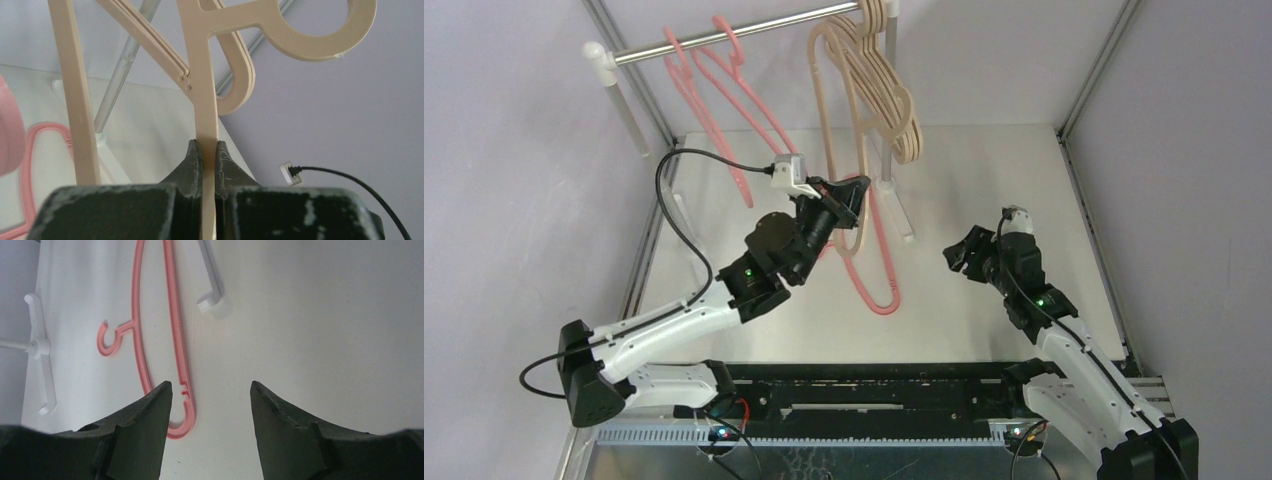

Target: Organize the hangers

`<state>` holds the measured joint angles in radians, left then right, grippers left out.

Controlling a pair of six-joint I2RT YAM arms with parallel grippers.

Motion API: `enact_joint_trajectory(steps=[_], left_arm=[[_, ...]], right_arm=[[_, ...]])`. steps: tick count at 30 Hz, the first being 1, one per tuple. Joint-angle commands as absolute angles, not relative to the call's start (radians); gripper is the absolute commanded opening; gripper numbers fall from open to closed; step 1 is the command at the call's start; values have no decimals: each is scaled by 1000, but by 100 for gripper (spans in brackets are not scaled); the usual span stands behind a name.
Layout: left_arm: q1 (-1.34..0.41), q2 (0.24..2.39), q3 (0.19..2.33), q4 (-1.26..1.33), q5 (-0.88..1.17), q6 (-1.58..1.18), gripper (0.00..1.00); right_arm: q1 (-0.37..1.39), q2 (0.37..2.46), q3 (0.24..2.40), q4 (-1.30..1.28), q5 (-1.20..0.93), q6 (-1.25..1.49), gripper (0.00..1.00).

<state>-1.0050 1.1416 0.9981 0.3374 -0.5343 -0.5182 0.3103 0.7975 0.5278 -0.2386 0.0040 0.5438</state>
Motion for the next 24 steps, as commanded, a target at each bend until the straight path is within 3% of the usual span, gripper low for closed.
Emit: enact_joint_trajectory(steps=[1, 14, 24], left_arm=[[-997, 1191, 1111, 390, -577, -545, 0], [-973, 1400, 1469, 256, -614, -601, 0], [-973, 1395, 1427, 270, -671, -638, 0]], right_arm=[[287, 767, 543, -226, -32, 523, 67], [224, 712, 552, -264, -110, 503, 67], [233, 680, 548, -292, -102, 500, 67]])
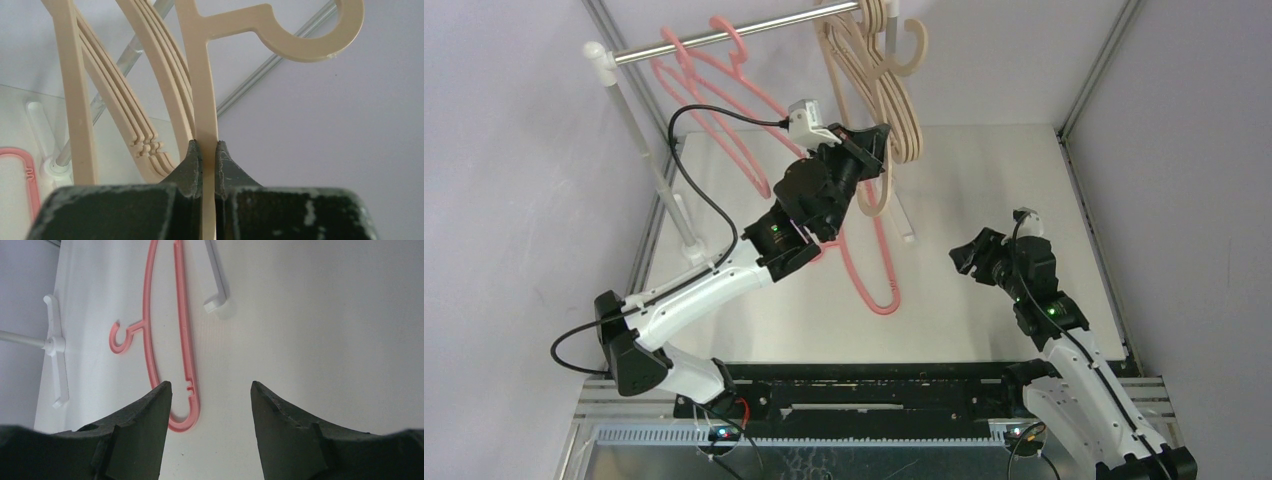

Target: Organize the hangers

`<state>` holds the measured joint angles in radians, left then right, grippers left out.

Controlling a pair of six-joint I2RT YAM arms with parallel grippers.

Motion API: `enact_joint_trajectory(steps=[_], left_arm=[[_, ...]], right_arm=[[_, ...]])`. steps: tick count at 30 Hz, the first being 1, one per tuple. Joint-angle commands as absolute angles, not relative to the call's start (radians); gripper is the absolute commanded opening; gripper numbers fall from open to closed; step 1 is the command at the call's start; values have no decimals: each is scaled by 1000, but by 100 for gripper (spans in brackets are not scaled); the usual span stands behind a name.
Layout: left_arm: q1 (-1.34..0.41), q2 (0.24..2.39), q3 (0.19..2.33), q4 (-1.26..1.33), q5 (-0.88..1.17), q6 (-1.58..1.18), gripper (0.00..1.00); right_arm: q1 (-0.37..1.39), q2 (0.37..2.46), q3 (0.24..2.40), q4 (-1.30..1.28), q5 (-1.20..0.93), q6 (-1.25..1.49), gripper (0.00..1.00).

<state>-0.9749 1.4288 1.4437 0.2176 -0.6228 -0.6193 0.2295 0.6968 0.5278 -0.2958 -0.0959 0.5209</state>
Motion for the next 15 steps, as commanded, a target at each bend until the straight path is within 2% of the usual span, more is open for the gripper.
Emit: enact_joint_trajectory(steps=[1, 9, 15], left_arm=[[-973, 1389, 1412, 276, -682, -638, 0], [-948, 1332, 1324, 299, -737, -665, 0], [-902, 1324, 1337, 290, -733, -708, 0]], right_arm=[[234, 680, 548, -296, -101, 499, 67], [233, 674, 548, -301, -109, 502, 67], [229, 661, 548, -310, -110, 499, 67]])
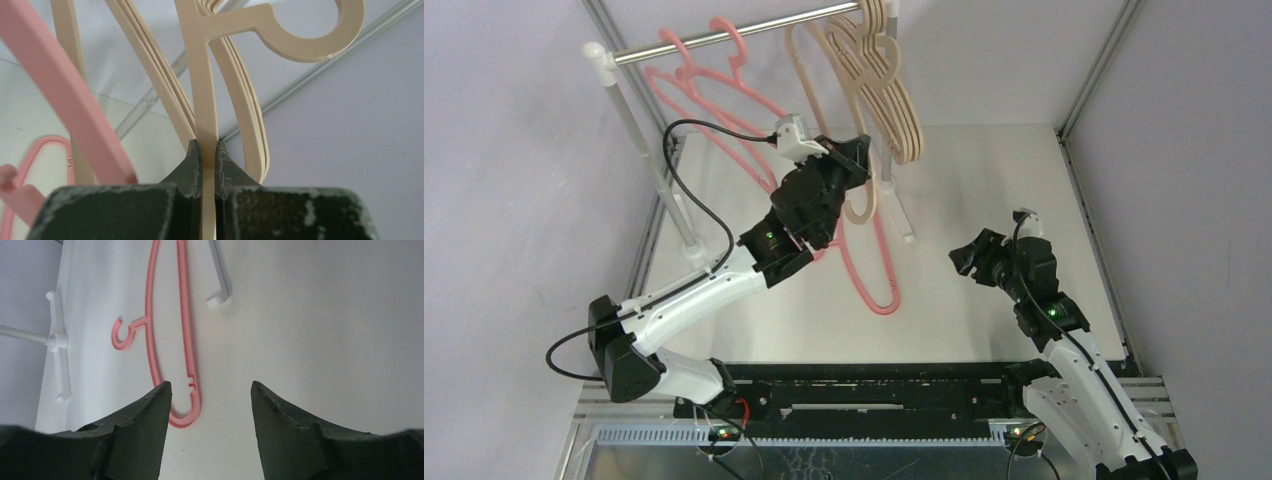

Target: Organize the hangers

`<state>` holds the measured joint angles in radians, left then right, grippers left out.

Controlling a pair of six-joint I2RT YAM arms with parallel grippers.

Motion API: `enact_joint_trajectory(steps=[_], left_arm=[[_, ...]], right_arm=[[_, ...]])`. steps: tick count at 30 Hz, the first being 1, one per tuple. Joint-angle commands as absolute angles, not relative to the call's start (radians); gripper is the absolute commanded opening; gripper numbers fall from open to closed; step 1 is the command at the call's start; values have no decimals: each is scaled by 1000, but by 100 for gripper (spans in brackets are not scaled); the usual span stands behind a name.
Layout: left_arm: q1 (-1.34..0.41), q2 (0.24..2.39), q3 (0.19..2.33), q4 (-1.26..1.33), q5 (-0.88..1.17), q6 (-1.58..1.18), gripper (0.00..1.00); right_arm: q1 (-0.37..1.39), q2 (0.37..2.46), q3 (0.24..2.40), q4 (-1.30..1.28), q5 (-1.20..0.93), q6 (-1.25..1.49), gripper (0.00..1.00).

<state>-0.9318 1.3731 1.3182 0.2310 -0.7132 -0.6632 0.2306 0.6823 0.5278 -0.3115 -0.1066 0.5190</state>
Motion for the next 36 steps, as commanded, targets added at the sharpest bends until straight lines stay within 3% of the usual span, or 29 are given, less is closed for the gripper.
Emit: enact_joint_trajectory(steps=[1, 16, 36], left_arm=[[-894, 1325, 1341, 288, -731, -715, 0], [-825, 1459, 1577, 223, -723, -731, 0], [-730, 1573, 1627, 166, -665, -869, 0]], right_arm=[[227, 659, 548, -311, -110, 497, 67], [221, 635, 564, -349, -91, 478, 67], [201, 628, 572, -389, -87, 466, 68]])
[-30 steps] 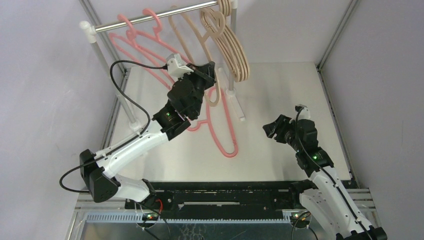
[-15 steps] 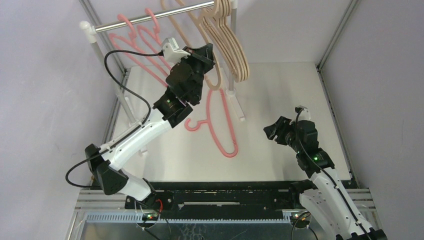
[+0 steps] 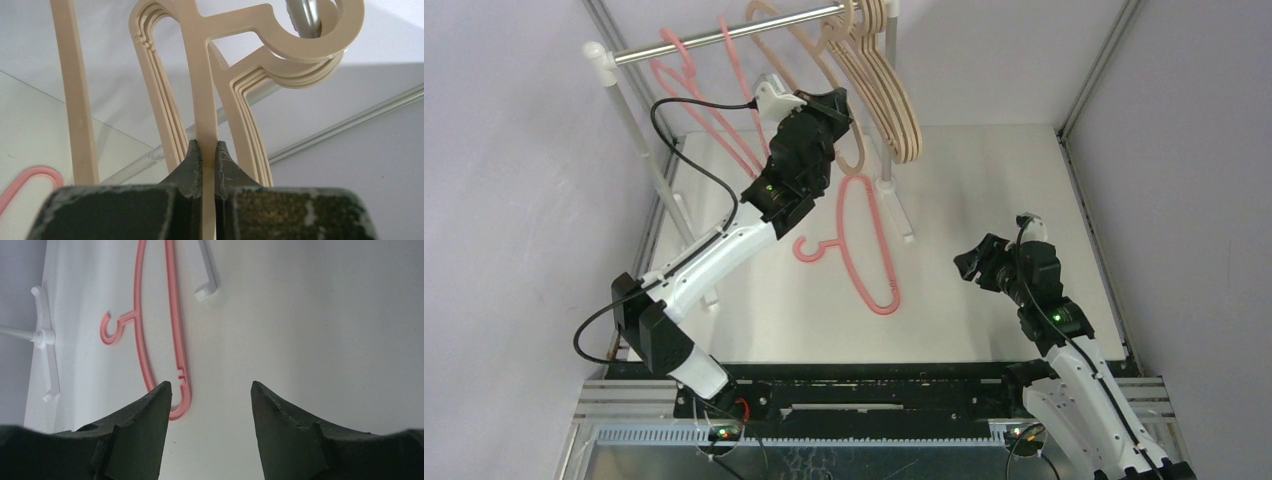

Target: Organize the hangers

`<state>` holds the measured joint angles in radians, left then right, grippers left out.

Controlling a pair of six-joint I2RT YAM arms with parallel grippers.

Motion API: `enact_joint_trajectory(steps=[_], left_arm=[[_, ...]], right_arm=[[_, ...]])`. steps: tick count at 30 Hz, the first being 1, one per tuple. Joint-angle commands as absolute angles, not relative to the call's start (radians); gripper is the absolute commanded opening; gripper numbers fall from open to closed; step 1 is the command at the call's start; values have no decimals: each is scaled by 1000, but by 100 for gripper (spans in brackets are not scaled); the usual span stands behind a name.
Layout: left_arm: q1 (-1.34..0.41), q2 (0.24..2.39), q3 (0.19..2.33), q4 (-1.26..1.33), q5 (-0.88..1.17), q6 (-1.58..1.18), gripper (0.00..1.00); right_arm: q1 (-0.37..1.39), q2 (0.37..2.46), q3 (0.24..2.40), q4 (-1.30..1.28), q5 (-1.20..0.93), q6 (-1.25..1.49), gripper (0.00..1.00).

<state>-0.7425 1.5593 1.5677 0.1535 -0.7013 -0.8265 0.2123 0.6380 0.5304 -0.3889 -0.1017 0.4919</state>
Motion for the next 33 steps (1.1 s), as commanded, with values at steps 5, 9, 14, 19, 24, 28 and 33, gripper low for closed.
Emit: enact_joint_trajectory(steps=[5, 9, 14, 19, 24, 28, 33], left_arm=[[-712, 1600, 1616, 161, -639, -894, 1], [-706, 1619, 1643, 139, -630, -861, 24], [-708, 1616, 1633, 122, -551, -757, 58], [-717, 1512, 1502, 151, -508, -643, 71], [-737, 1361, 1302, 191, -483, -565, 78], [-759, 1255, 1138, 185, -473, -565, 79], [-809, 1164, 953, 143, -480, -591, 80]], right_arm=[[192, 624, 562, -394, -92, 462, 68], [184, 628, 552, -396, -96, 458, 69], [175, 639, 543, -384, -95, 465, 72], [174, 661, 534, -372, -100, 470, 75], [174, 663, 525, -356, -104, 464, 91], [174, 665, 525, -346, -106, 455, 96], [175, 680, 525, -344, -142, 449, 96]])
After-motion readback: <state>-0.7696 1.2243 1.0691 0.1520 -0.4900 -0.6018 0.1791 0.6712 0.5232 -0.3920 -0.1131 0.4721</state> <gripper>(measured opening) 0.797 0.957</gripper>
